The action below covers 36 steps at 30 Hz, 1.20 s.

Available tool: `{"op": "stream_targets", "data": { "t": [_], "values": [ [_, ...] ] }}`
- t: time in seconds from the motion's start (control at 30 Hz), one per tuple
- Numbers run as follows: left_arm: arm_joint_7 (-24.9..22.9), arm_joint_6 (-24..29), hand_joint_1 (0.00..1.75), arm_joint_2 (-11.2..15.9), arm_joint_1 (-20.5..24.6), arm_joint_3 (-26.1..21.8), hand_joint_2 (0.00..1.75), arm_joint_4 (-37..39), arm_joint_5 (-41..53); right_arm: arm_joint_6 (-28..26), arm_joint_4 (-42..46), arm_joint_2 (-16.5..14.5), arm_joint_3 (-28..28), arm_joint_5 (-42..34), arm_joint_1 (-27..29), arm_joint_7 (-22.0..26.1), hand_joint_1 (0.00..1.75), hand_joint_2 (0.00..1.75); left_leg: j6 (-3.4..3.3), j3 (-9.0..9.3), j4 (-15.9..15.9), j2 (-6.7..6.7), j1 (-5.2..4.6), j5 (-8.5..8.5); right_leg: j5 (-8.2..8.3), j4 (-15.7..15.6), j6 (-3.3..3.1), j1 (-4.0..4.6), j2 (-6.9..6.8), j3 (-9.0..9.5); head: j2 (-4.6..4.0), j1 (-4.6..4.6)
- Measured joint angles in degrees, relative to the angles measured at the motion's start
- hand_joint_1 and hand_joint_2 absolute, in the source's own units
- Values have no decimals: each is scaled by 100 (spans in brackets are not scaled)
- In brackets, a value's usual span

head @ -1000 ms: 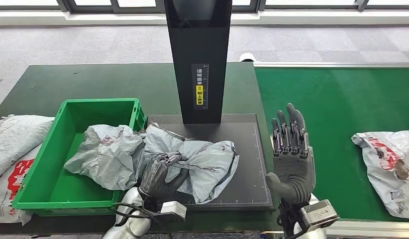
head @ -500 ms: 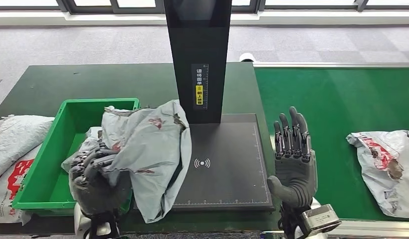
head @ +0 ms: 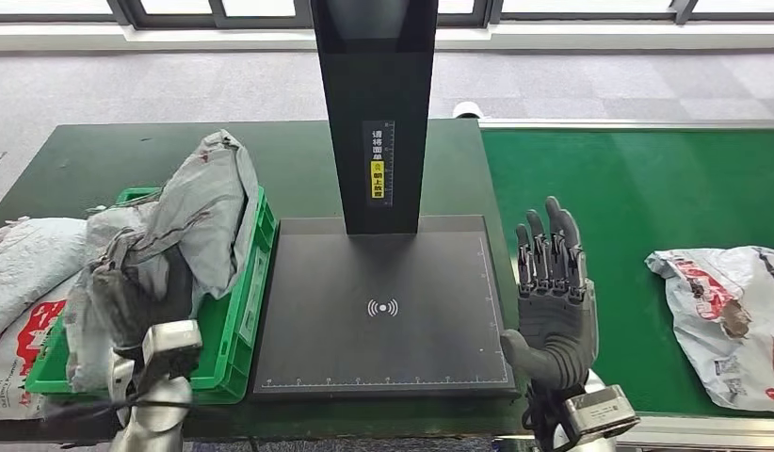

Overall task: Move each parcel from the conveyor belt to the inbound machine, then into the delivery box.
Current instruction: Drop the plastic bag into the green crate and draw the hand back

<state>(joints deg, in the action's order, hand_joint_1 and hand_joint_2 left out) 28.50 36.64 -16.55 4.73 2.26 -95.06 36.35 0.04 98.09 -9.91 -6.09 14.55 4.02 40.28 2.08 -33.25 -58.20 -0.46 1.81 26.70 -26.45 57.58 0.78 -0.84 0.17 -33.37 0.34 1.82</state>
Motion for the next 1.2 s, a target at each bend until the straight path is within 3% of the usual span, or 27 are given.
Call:
{"op": "stream_targets", "data": {
  "t": [0.1, 0.27, 0.47, 0.8, 0.83, 0.93, 0.97, 1.07, 1.2],
  "values": [
    [-409, -216, 175, 90, 385, -329, 175, 1001, 153, 104, -2, -2, -5, 52, -4, 0, 0, 175, 5, -1, 0, 4, 0, -5, 8, 3, -3, 0, 7, -5, -1, 0],
    [-560, -288, 175, 162, 890, -648, 175, 1931, 245, 167, -22, -2, -8, 93, -28, -5, 0, 175, 2, 13, 3, -25, -5, -5, 0, 3, 3, -6, -15, 22, -1, 0],
    [-865, -566, 175, 212, 1212, -829, 175, 2548, 516, 254, -41, -2, -10, 112, -38, -6, 0, 175, 1, 17, 14, -26, -8, 9, -17, 2, -3, -10, -18, 61, -1, 0],
    [-824, -637, 175, 226, 1441, -954, 175, 3029, 559, 271, -59, -4, -10, 121, -51, -6, 0, 175, 10, 54, 34, -24, -13, 7, -23, 3, -10, -13, -14, 94, -1, -1],
    [-822, -639, 158, 226, 1447, -960, 175, 3045, 559, 271, -60, -4, -10, 121, -52, -6, 0, 175, 11, 56, 35, -24, -13, 7, -23, 3, -11, -14, -14, 94, -1, -1],
    [-795, -700, 27, 226, 1453, -966, 175, 3069, 540, 271, -62, -4, -10, 121, -57, -6, 0, 175, 11, 73, 39, -24, -13, 7, -26, 3, -14, -14, -13, 93, -1, -1],
    [-779, -731, 0, 226, 1452, -967, 131, 3069, 523, 271, -62, -4, -10, 121, -59, -6, 0, 175, 11, 80, 40, -24, -14, 7, -26, 3, -16, -14, -13, 93, -1, -1],
    [-736, -777, 0, 220, 1446, -967, 0, 3050, 476, 268, -64, -4, -10, 122, -61, -6, 0, 175, 13, 86, 43, -24, -14, 8, -27, 3, -17, -14, -13, 94, -1, -1],
    [-708, -734, 0, 192, 1421, -967, 0, 2921, 428, 258, -66, -13, -10, 132, -57, -6, 0, 175, 18, 85, 44, -17, -14, 12, -30, 3, -21, -14, -7, 94, -1, -1]
  ]
}}
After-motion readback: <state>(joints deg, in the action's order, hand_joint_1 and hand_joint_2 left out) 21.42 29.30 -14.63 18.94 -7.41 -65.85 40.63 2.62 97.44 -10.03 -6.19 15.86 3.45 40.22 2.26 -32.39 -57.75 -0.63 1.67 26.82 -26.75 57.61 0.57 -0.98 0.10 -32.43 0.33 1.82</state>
